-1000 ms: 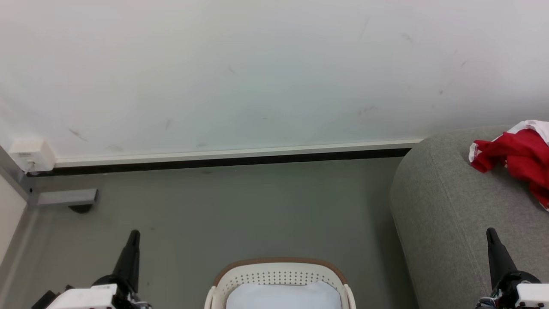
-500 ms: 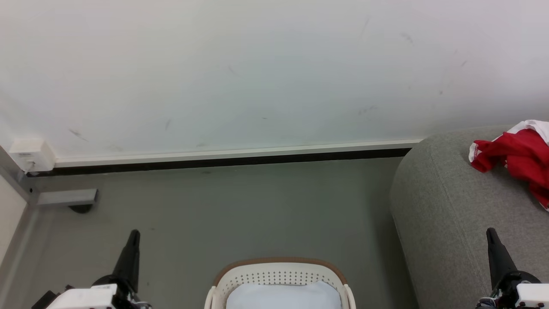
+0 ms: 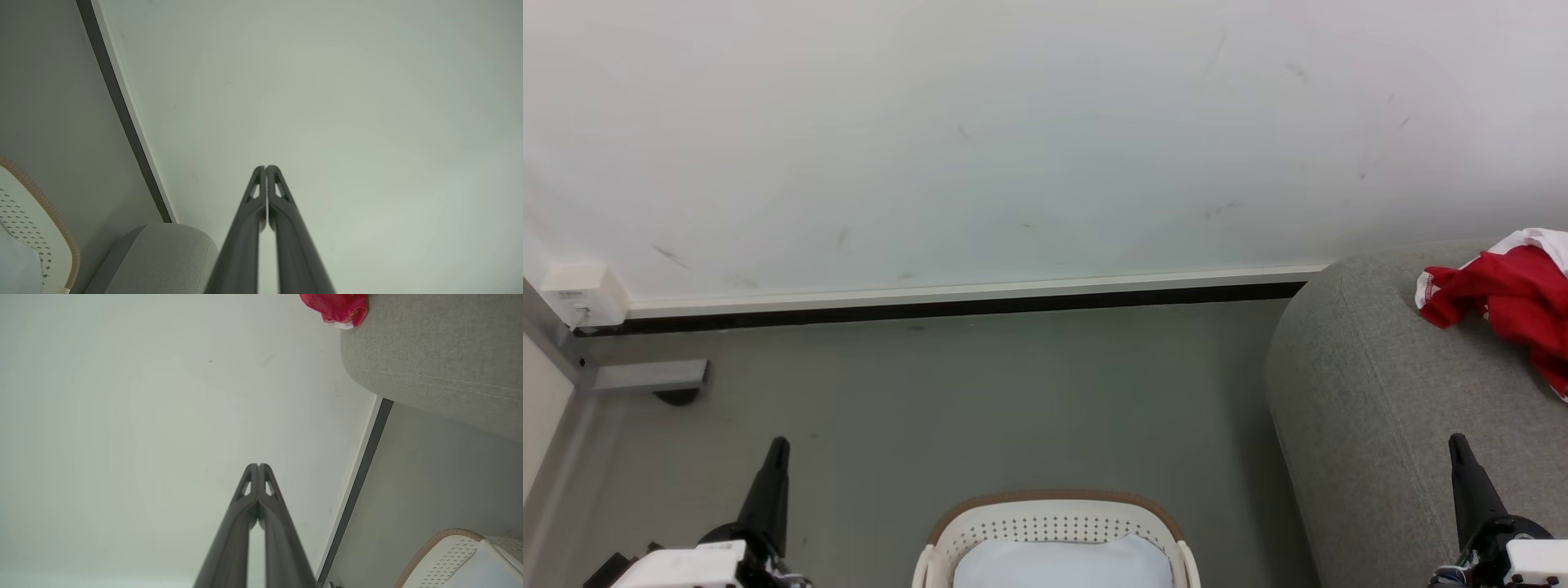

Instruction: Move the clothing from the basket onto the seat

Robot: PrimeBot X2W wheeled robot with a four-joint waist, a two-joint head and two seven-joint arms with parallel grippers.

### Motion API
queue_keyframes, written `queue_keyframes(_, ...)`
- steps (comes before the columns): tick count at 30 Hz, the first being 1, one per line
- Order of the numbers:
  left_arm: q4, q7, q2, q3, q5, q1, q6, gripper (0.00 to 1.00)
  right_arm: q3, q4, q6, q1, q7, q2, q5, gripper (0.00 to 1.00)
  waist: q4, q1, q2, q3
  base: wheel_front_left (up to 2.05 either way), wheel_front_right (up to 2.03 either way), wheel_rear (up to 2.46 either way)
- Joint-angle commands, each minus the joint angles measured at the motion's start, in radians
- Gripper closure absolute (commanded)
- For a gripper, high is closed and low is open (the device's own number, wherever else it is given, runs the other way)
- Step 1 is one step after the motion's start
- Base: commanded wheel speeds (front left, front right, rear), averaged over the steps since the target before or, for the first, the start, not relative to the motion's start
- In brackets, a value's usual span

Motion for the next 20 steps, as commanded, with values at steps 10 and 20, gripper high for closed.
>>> queue_keyframes(10,-0.003,0.004,0.005,0.002,-0.014,-0.009,-0.004,1.00,-0.004,-0.005,-0.002,-0.011,0.003,-0.007,0.001,1.00,0.000,0.0000,0.0000,0.000,0.00,0.00,0.00)
queue_keyframes(20,-0.003,0.004,0.005,0.002,-0.014,-0.009,-0.004,1.00,-0.004,-0.005,-0.002,-0.011,0.003,-0.007,0.001,1.00,0.000,0.0000,0.0000,0.000,0.00,0.00,0.00)
